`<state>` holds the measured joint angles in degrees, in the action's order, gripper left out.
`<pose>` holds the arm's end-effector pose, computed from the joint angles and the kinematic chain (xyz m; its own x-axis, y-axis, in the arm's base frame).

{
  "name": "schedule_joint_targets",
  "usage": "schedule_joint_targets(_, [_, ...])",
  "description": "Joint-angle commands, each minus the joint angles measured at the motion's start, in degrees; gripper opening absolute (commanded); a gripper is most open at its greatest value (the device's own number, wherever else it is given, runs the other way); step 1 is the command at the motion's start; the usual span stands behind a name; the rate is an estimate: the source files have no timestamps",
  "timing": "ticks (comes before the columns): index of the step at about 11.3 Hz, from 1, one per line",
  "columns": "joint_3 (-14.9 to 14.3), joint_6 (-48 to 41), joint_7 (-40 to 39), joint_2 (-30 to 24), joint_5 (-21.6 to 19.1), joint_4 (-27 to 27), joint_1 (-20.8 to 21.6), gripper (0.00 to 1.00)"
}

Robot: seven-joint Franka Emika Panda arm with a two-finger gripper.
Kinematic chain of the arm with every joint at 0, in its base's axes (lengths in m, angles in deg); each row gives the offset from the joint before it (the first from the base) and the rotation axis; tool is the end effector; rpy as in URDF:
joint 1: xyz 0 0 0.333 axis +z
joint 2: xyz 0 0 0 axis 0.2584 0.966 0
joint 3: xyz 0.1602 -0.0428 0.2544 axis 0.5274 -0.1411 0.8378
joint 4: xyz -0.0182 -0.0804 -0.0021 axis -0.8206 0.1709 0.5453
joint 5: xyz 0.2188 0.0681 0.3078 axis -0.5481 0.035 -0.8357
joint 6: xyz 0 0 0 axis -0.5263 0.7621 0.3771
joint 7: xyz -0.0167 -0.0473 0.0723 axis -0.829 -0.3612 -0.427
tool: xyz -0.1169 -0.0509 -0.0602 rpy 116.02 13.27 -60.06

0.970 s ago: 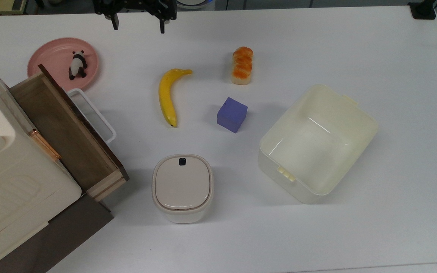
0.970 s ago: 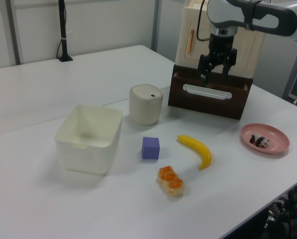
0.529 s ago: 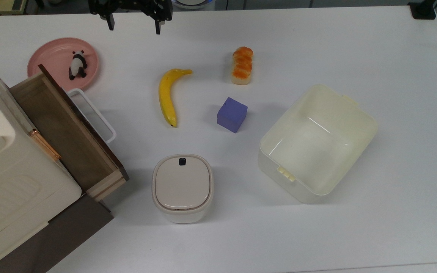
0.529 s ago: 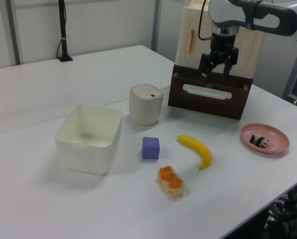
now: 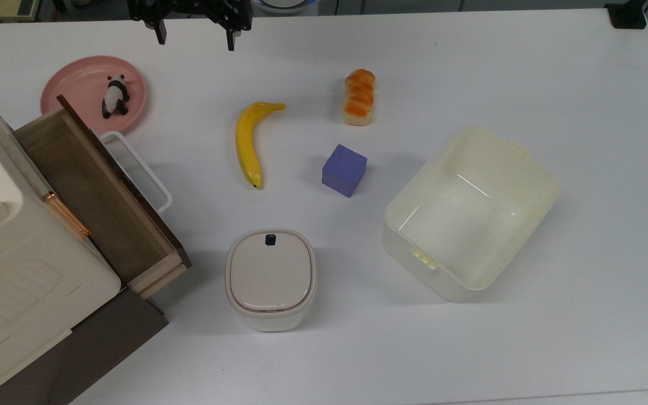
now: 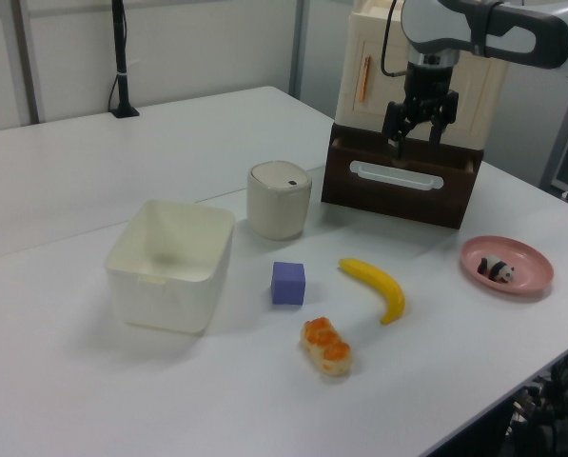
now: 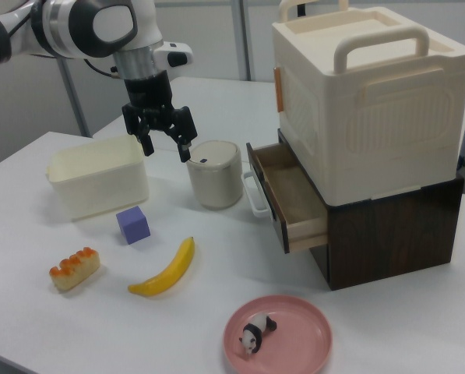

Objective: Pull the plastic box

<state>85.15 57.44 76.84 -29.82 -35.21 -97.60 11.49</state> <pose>0.5636 -0.0660 0.5422 0.9993 -0.0361 -0.0087 -0.0353 -0.9960 0.0823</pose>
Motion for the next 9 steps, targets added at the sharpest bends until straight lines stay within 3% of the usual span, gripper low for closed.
schedule_joint_targets(1, [-0.5,1.1,-1.3,0.0,0.7,0.2,0.1,1.0])
schedule_joint_targets(9, [-0.1,1.1,-0.8,1.6,-0.5,0.2,1.0,1.0])
